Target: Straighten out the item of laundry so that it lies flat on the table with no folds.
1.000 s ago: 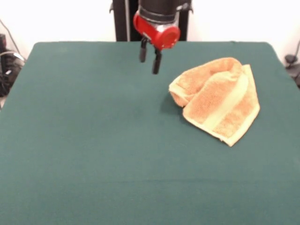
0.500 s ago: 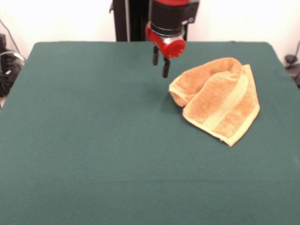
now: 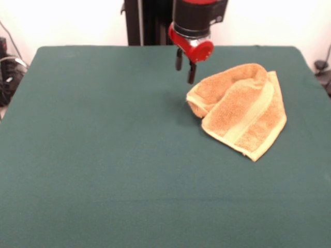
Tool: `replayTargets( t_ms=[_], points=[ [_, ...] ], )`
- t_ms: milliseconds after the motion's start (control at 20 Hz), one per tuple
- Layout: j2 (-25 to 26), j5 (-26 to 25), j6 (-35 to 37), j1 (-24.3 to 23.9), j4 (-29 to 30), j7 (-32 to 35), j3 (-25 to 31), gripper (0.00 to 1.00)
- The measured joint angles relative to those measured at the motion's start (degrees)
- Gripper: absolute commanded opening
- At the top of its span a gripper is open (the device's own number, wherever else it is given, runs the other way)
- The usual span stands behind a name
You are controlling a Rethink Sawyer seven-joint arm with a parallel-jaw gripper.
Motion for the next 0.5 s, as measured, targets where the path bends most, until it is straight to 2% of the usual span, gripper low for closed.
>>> replayTargets(
  t_ms=[300, 500],
  points=[
    [-1.85, -4.66, 5.82, -2.47, -3.06, 0.00, 0.05, 1.00],
    [-2.95, -4.76, 7.06, -3.71, -3.79, 0.00, 0.32, 1.00]
  ],
)
